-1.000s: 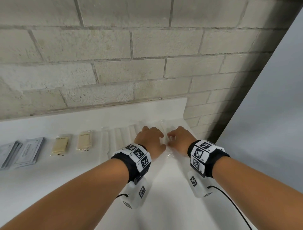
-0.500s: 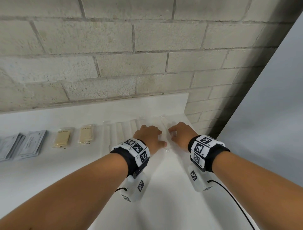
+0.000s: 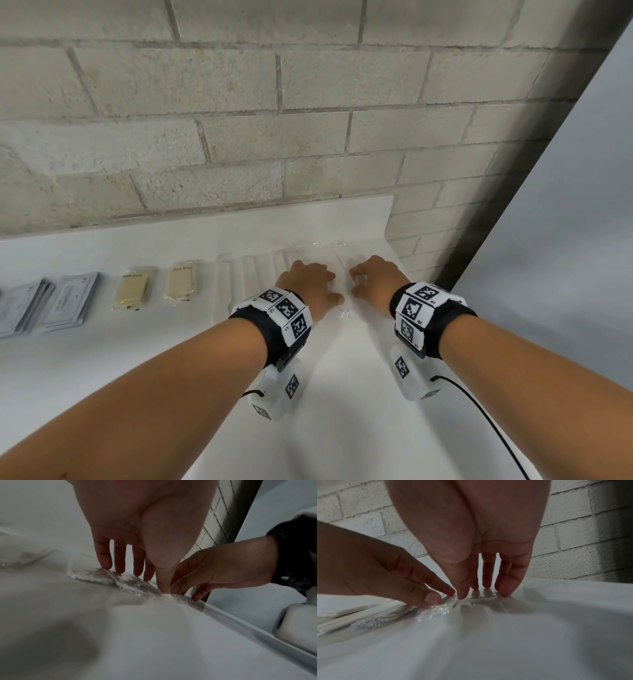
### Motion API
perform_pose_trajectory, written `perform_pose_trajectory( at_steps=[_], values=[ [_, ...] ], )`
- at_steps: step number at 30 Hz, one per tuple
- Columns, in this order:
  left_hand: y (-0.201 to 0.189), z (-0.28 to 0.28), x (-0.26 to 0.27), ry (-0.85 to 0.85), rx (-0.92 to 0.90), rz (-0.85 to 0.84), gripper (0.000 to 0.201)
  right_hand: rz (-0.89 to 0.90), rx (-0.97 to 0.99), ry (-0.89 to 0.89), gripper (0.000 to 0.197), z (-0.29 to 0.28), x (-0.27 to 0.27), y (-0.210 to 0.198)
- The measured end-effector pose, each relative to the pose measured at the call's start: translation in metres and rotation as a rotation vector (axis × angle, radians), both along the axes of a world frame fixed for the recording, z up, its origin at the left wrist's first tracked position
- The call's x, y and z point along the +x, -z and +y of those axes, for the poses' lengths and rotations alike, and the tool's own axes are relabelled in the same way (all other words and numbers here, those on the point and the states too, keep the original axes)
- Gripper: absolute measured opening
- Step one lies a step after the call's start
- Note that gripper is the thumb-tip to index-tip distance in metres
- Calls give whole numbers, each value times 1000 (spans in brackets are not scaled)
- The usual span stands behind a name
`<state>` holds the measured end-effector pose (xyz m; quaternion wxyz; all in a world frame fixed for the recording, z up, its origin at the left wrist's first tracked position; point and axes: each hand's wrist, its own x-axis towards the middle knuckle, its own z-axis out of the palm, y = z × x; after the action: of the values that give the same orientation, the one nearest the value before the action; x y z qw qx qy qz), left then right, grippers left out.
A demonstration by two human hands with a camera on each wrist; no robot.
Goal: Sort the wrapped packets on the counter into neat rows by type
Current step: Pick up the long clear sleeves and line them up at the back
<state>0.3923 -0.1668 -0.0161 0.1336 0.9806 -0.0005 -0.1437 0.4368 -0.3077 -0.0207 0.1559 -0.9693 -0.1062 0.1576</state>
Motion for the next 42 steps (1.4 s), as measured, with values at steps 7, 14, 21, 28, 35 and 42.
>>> perform_pose_trajectory(
  at_steps=[7, 14, 21, 28, 35, 42],
  values=[
    [1, 4, 1, 11, -3, -10, 61, 14, -4, -9, 46, 0, -4, -2],
    [-9, 27, -11, -134, -101, -164, 34, -56, 49, -25, 44, 10, -11, -17],
    [-4, 58, -30, -147, 73, -5, 43, -40, -105, -367, 51, 51, -30, -16],
    [-2, 60, -38, -85, 144, -20, 42, -12, -223, -394, 47, 59, -36, -9],
    [-1, 63, -33, -87, 150, -4, 43, 4, -195, -353, 50, 59, -33, -5],
    [-2, 63, -33, -84, 147, -4, 42, 9, -201, -330, 50, 60, -34, -7]
  ],
)
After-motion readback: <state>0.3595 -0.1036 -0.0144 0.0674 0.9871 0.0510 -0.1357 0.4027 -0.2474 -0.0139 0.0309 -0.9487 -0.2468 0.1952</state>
